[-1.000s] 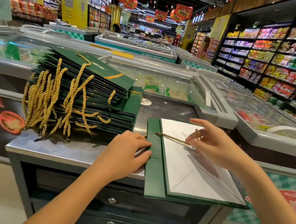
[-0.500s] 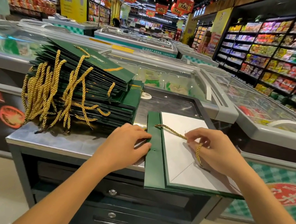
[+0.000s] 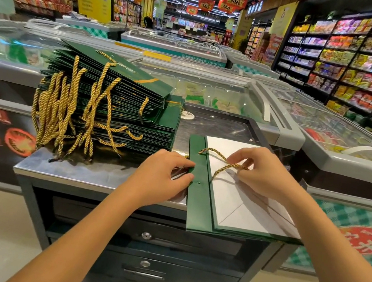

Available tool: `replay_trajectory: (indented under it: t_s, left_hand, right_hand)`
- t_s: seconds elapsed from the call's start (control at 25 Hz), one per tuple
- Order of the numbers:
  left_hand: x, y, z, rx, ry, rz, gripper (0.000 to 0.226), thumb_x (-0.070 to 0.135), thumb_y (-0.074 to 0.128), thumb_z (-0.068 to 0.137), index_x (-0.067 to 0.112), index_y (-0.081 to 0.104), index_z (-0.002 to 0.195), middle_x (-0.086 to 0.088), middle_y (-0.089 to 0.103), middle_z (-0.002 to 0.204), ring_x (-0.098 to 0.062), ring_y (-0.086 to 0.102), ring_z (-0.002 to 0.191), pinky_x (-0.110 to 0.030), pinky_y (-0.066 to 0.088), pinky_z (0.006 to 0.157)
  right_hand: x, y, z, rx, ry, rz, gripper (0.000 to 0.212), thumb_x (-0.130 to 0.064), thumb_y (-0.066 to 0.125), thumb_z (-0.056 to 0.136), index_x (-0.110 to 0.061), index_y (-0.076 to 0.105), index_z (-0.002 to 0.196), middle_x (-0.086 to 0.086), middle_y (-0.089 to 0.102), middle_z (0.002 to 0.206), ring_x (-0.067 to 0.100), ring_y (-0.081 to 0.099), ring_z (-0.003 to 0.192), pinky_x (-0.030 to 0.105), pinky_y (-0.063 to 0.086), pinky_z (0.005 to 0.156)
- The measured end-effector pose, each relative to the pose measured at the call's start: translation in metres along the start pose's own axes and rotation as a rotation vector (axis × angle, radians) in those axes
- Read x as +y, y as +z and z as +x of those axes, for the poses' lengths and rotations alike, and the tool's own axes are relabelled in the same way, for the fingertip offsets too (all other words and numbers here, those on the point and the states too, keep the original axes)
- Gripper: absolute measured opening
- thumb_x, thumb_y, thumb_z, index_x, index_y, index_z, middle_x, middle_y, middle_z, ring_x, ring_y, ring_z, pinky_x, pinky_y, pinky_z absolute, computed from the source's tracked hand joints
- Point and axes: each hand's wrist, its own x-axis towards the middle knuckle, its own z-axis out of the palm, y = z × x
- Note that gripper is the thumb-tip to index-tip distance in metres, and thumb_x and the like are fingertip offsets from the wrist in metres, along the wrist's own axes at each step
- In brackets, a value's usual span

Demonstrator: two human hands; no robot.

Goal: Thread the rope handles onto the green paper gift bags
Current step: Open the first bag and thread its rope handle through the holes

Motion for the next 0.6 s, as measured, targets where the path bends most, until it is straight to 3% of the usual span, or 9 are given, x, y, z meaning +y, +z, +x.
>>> replay_trajectory:
  t_s: [0.08, 0.16, 0.24, 0.44, 0.6]
  left_hand:
    - [0.000, -0.001, 0.000, -0.004, -0.013, -0.024, 0.040, 0.039, 0.059, 0.097, 0.028, 0.062, 0.136, 0.012, 0.063, 0.131, -0.009, 0.048, 0.121, -0.026, 0.040, 0.099]
    - [0.000, -0.002, 0.000, -0.015, -0.029, -0.056, 0.040, 0.037, 0.059, 0.097, 0.029, 0.062, 0.136, 0.013, 0.062, 0.131, -0.007, 0.047, 0.121, -0.023, 0.038, 0.097]
    - [0.002, -0.003, 0.000, -0.018, -0.035, -0.083, 0.040, 0.035, 0.060, 0.097, 0.028, 0.062, 0.136, 0.013, 0.061, 0.130, -0.006, 0.048, 0.120, -0.022, 0.038, 0.097]
    - [0.005, -0.006, -0.002, -0.028, -0.036, -0.118, 0.039, 0.024, 0.059, 0.096, 0.028, 0.063, 0.135, 0.013, 0.062, 0.125, -0.006, 0.051, 0.116, -0.027, 0.044, 0.101]
    - [0.005, -0.008, -0.003, -0.040, -0.022, -0.133, 0.040, 0.022, 0.062, 0.095, 0.027, 0.064, 0.135, 0.012, 0.062, 0.125, -0.005, 0.054, 0.115, -0.024, 0.045, 0.101]
  right_hand:
    - [-0.001, -0.008, -0.004, -0.053, -0.026, -0.055, 0.045, -0.005, 0.068, 0.083, -0.030, 0.070, 0.120, -0.009, 0.064, 0.124, 0.013, 0.057, 0.111, 0.028, 0.048, 0.085]
    - [-0.007, -0.011, -0.006, -0.094, -0.083, -0.130, 0.056, -0.007, 0.067, 0.083, -0.033, 0.062, 0.132, -0.008, 0.054, 0.135, 0.015, 0.045, 0.129, 0.037, 0.039, 0.105]
    - [-0.016, -0.012, -0.009, -0.174, -0.155, -0.075, 0.060, -0.008, 0.066, 0.083, -0.034, 0.058, 0.137, -0.009, 0.050, 0.141, 0.010, 0.040, 0.134, 0.034, 0.032, 0.114]
    - [-0.025, 0.000, -0.013, -0.441, -0.223, 0.019, 0.061, -0.029, 0.070, 0.074, -0.044, 0.059, 0.132, -0.018, 0.046, 0.146, 0.002, 0.038, 0.138, 0.031, 0.029, 0.115]
    - [-0.022, 0.007, -0.010, -0.342, -0.294, 0.021, 0.036, -0.033, 0.075, 0.087, -0.045, 0.067, 0.120, -0.024, 0.055, 0.137, -0.005, 0.042, 0.132, 0.024, 0.032, 0.107]
